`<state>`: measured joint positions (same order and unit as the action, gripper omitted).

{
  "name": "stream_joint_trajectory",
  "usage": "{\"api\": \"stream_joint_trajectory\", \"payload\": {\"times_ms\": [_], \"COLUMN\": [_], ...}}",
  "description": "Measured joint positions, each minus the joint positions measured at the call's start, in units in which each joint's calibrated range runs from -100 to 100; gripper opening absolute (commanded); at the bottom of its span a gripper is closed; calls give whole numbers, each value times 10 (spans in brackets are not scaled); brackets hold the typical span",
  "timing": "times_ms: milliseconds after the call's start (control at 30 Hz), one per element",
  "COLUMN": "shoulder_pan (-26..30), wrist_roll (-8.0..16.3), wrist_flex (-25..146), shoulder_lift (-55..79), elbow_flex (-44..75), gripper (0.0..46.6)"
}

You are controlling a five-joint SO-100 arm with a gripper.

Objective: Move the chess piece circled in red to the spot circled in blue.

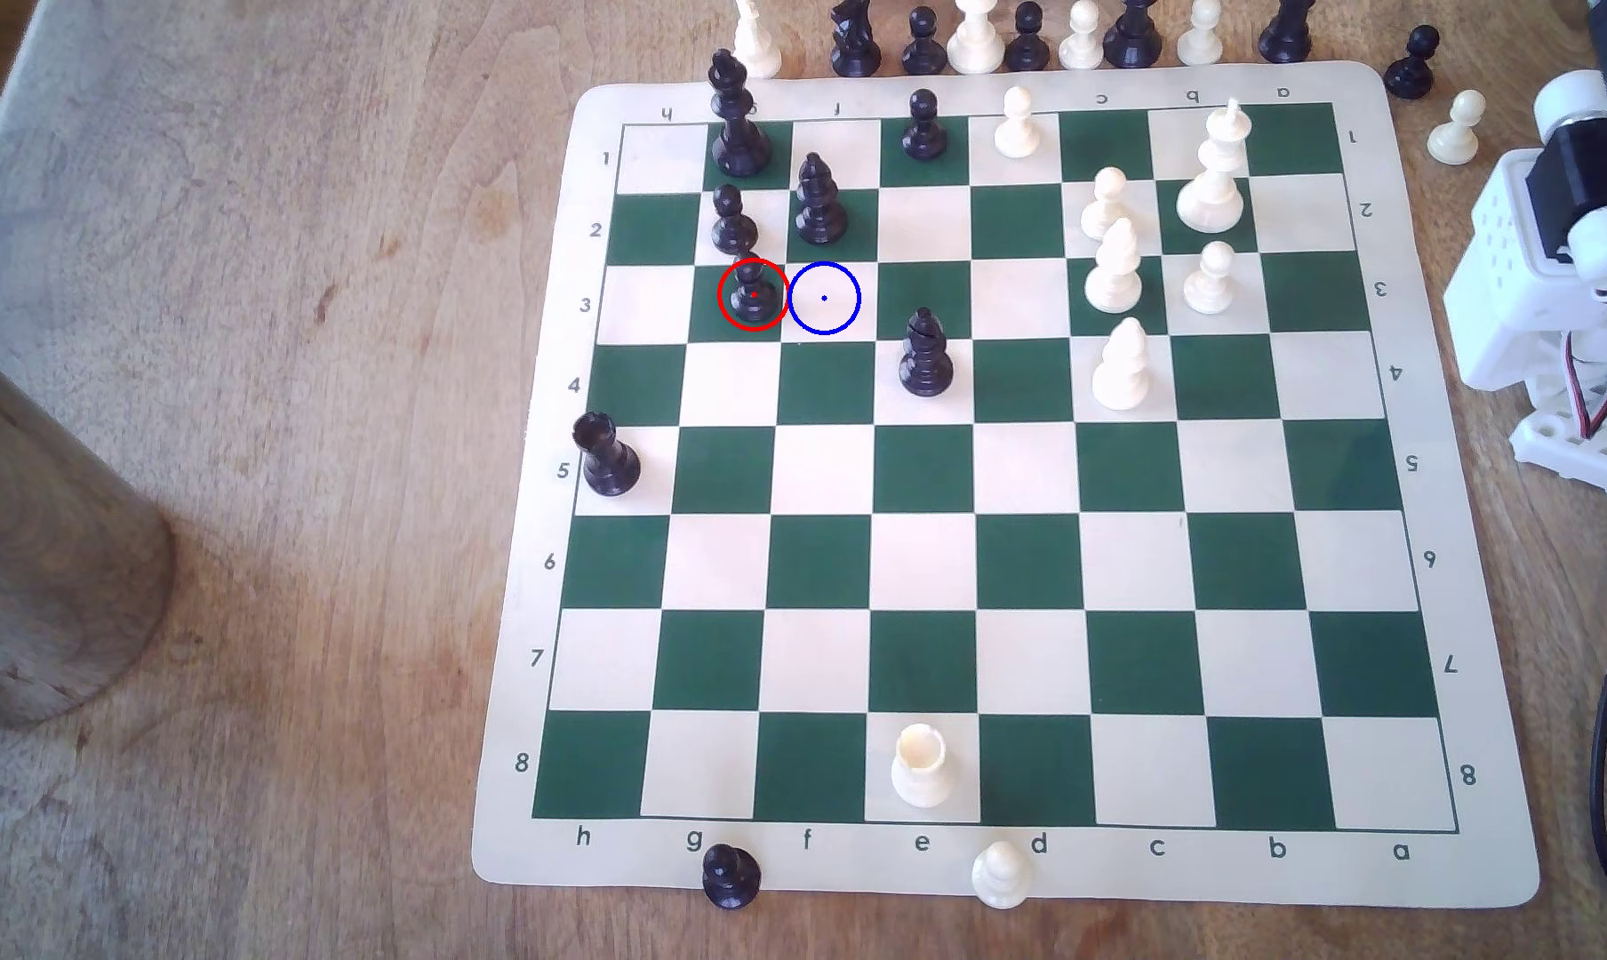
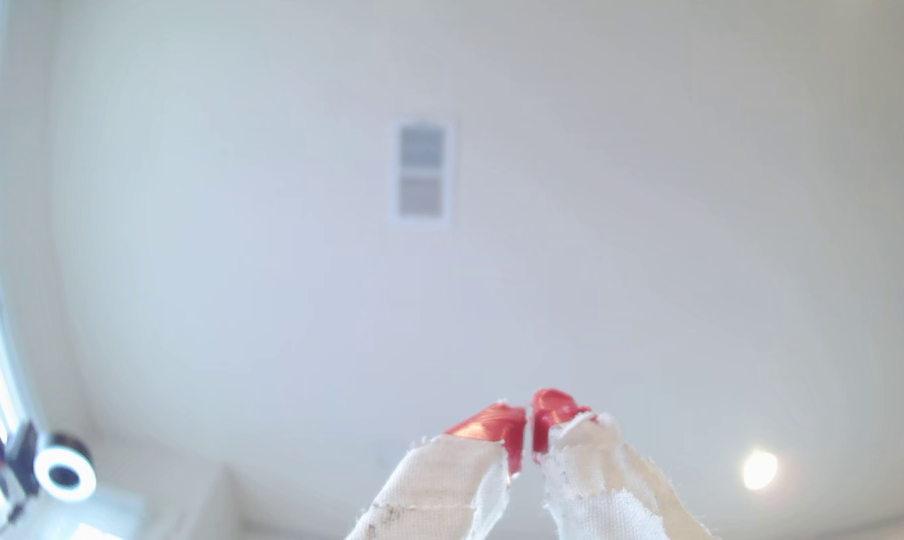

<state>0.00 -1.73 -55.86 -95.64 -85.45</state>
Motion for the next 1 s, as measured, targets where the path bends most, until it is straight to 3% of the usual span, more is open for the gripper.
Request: {"api": "stream_joint_trajectory", "payload": {"times_ms": [333, 533, 767, 900, 1000], "shoulder_pan": [-70, -84, -57, -52, -42], "wrist_roll": [0, 0, 27, 41, 46], "wrist_flex": [512, 684, 963, 994, 1000], "shoulder_lift": [1, 26, 180, 270, 349], "elbow_flex": [92, 140, 296, 329, 352], "gripper": [2, 4, 42, 25, 39]}}
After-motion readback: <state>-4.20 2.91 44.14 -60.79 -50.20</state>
